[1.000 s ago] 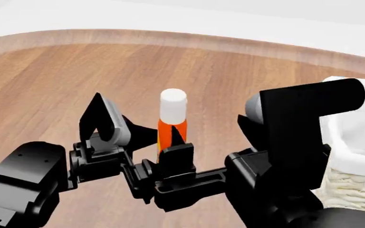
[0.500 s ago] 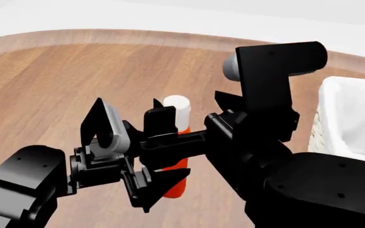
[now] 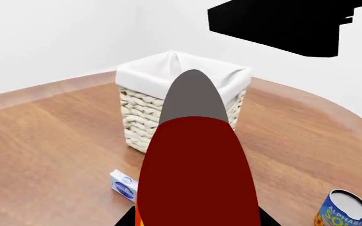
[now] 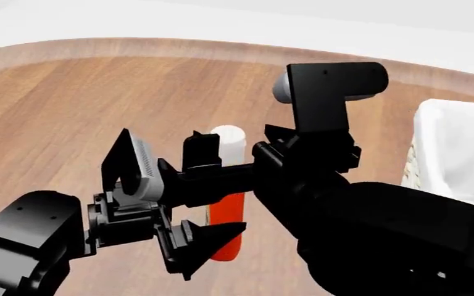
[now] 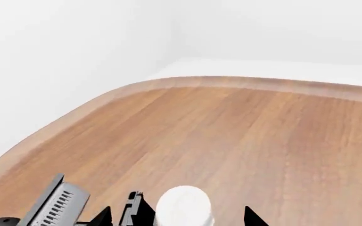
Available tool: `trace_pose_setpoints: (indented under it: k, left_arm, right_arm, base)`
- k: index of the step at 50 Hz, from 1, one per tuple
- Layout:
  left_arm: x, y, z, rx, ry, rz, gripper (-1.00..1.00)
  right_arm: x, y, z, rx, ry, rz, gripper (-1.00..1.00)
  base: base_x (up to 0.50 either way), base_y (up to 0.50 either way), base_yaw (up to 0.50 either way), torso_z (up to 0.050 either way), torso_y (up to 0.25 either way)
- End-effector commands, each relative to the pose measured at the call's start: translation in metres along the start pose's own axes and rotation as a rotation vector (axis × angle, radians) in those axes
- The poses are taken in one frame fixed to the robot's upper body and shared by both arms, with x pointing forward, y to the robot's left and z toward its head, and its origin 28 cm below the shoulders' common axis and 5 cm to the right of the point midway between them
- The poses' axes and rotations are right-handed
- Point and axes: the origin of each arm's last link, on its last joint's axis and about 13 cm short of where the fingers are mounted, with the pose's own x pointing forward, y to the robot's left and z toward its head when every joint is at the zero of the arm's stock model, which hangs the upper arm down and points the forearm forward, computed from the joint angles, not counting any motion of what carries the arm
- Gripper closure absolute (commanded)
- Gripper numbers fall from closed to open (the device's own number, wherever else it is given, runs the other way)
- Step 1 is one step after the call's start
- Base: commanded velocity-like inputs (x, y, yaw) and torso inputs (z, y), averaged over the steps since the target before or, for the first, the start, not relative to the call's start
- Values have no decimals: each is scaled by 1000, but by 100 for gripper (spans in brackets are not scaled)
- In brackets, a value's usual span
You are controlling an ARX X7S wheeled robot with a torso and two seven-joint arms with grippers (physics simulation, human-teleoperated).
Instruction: Pick up the ketchup, and put it in the basket.
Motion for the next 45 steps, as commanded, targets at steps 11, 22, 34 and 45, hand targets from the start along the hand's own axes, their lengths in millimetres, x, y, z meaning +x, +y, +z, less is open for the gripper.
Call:
trace_pose_setpoints:
  k: [11, 22, 34, 45]
  left_arm:
    - [0, -2, 6, -11, -28, -20, 100]
    - [1, -3, 6, -7, -27, -27, 100]
    - [1, -4, 7, -10, -29, -33, 100]
    - [2, -3, 8, -10, -32, -33, 100]
  right_arm:
    - [21, -12, -12, 18, 46, -20, -100]
    - [28, -16, -18, 25, 68, -25, -100]
    - [28, -15, -18, 24, 75, -18, -100]
    - [28, -15, -18, 23, 69, -13, 100]
  base:
    - [0, 0, 0, 0, 1]
    - [0, 0, 0, 0, 0]
    - [0, 0, 0, 0, 0]
    - [0, 0, 0, 0, 1]
